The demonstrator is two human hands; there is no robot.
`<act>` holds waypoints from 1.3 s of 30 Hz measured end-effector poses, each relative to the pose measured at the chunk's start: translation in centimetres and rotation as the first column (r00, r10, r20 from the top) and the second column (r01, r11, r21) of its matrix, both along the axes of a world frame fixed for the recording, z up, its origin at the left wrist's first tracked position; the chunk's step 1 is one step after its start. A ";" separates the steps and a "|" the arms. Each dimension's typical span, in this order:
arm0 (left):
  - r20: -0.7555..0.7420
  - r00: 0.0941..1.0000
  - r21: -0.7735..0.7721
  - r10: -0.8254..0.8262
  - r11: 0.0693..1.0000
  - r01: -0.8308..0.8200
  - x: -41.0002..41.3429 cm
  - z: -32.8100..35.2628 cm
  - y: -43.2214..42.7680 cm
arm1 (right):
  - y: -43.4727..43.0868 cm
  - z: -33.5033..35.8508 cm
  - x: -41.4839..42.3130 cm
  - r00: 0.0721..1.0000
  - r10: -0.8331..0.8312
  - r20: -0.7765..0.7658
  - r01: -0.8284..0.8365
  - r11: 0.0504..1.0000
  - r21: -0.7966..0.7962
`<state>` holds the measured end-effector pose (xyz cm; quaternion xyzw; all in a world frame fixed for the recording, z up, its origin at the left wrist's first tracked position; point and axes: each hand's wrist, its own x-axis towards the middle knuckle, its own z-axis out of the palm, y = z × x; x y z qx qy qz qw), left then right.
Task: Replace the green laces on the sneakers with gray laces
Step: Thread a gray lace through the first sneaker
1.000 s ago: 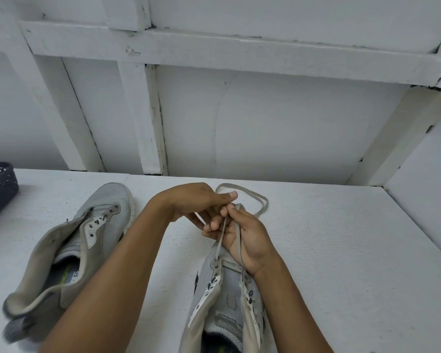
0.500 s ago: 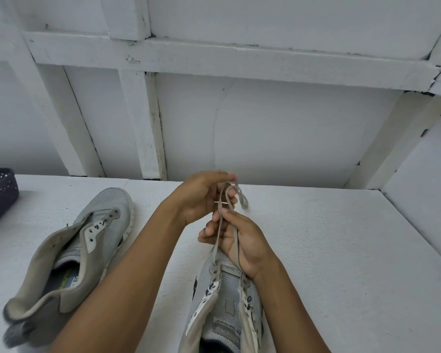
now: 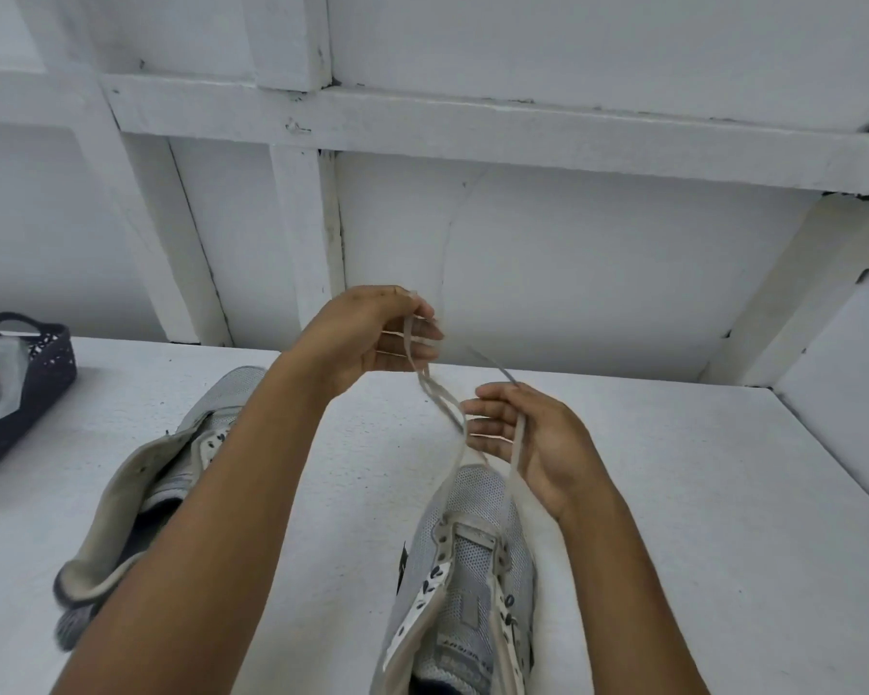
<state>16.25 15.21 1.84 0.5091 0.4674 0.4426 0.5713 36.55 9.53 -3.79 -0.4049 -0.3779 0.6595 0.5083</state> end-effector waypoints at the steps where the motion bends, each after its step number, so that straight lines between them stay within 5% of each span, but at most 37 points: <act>1: -0.027 1.000 -0.018 0.013 1.000 -0.014 -0.3 0.0 0.0 | 0.1 0.2 0.6 0.998 -0.043 0.042 0.043 0.999 -0.002; 4: -0.071 0.995 -0.079 0.071 0.994 -0.077 -1.0 -0.1 -0.2 | 0.3 0.3 2.6 0.969 -0.179 0.170 0.183 0.983 -0.011; 7: -0.295 0.947 -0.083 0.126 0.984 -0.156 -1.2 -0.6 -0.3 | 0.4 0.0 4.5 0.908 -0.239 0.343 0.266 0.963 -0.034; 10: -0.524 0.847 -0.104 0.086 0.981 -0.163 -1.1 -1.6 0.0 | 0.9 -1.3 5.6 0.741 -0.187 0.645 0.292 0.955 -0.058; 12: -0.685 0.729 -0.128 -0.001 0.984 -0.120 -1.0 -2.8 0.4 | 1.3 -2.5 6.2 0.532 -0.088 0.842 0.258 0.964 -0.062; 14: -0.862 0.505 -0.099 -0.043 0.992 -0.084 -1.0 -4.2 1.0 | 1.5 -3.2 6.4 0.318 -0.032 0.947 0.230 0.972 -0.045; 16: -0.966 0.259 0.008 0.022 0.998 -0.055 -0.6 -5.6 1.2 | 1.3 -3.3 5.9 0.191 -0.070 0.979 0.253 0.967 0.020; 18: -0.978 0.169 0.126 0.125 0.992 -0.001 0.2 -6.9 1.0 | 1.0 -3.4 5.2 0.112 -0.181 0.977 0.289 0.947 0.142; 20: -0.948 0.247 0.239 0.202 0.962 0.130 1.1 -8.0 1.1 | 1.2 -3.9 4.4 0.151 -0.337 0.929 0.252 0.922 0.293; 23: -0.917 0.395 0.224 0.050 0.885 0.408 2.6 -9.0 0.7 | 1.7 -5.2 2.9 0.267 -0.340 0.902 0.047 0.939 0.340; 26: -0.924 0.383 0.213 0.003 0.836 0.506 3.8 -10.5 0.5 | 2.1 -6.5 1.7 0.211 -0.286 0.935 -0.106 0.944 0.312; 34: -0.935 0.351 0.244 0.060 0.825 0.510 4.6 -11.5 0.7 | 3.1 -7.3 1.2 0.215 -0.304 0.928 -0.107 0.937 0.332; 39: -0.942 0.327 0.242 0.077 0.829 0.504 5.1 -11.5 0.6 | 3.0 -7.3 1.6 0.308 -0.273 0.911 -0.102 0.943 0.317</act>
